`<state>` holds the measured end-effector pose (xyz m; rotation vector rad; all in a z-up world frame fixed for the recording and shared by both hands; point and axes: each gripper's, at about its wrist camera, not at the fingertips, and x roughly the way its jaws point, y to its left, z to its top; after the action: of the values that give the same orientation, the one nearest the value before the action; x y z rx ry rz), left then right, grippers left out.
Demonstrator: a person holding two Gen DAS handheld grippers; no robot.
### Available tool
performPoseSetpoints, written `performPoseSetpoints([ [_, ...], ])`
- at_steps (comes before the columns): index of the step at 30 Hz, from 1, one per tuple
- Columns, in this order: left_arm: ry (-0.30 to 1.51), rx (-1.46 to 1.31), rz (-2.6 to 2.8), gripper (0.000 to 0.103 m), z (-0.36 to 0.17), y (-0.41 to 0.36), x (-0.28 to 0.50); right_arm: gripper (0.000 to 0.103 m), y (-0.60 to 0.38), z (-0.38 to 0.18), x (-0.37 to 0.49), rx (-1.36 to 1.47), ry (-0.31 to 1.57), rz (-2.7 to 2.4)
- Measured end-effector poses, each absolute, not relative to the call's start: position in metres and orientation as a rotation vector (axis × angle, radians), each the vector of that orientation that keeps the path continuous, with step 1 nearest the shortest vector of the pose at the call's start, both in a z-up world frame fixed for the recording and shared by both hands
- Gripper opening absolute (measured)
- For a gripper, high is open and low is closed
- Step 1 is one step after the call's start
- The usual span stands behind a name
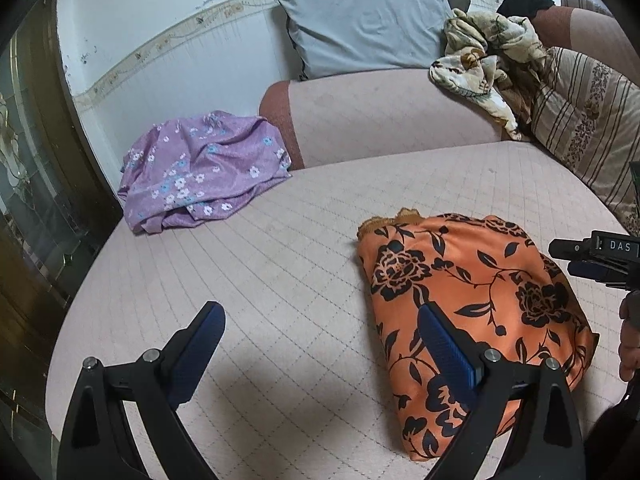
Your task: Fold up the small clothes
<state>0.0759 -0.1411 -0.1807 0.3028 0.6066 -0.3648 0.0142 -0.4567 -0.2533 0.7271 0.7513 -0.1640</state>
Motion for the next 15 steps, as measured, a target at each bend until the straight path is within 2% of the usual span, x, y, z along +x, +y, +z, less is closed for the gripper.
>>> performPoseSetpoints([
  [5, 0.706, 0.27, -0.453, 0.097, -0.197, -0.151, 0.09, 0.075, -0.468, -0.263, 0.009, 0.751, 0.788, -0.169],
  [10, 0.991, 0.138, -0.645, 0.097, -0.238, -0.161, 0.132, 0.075, -0.488, -0.279, -0.004, 0.796, 0.832, -0.155],
  [15, 1.119, 0.027, -0.765, 0.097, -0.263, -0.166, 0.153, 0.075, -0.498, -0.294, -0.003, 0.916, 0.843, -0.076],
])
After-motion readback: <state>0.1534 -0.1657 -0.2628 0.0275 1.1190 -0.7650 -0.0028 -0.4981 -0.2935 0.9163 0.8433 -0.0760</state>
